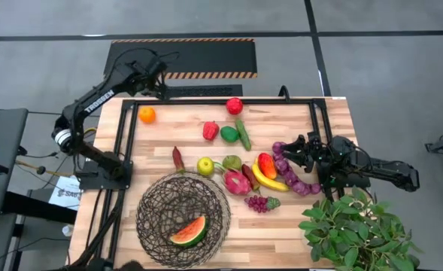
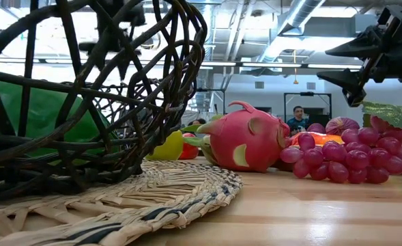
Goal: Build produce basket
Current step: Put the orange into the woven basket
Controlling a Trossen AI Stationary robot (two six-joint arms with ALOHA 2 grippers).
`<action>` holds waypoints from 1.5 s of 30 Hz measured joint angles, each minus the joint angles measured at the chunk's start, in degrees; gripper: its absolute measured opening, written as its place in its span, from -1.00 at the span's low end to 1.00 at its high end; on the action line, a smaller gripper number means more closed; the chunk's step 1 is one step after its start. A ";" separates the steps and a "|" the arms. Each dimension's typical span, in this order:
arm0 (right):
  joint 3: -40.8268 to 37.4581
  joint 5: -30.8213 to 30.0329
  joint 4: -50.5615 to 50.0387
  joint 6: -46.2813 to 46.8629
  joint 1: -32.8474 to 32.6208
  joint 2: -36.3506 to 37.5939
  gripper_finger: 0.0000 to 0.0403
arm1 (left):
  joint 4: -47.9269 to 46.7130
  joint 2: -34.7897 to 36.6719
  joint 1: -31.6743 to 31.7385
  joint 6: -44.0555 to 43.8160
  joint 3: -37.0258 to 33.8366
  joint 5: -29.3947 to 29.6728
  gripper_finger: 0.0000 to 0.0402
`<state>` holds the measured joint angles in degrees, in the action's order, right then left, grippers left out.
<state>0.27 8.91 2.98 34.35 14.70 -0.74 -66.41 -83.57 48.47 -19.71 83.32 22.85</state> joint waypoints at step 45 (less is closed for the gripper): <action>0.00 -0.02 0.00 -3.36 0.02 -0.02 0.27 | 20.11 -9.09 10.91 -9.99 -23.51 -10.88 0.59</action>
<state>0.28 8.88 2.98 30.99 14.72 -0.75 -46.30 -92.66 59.37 -29.70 59.81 11.97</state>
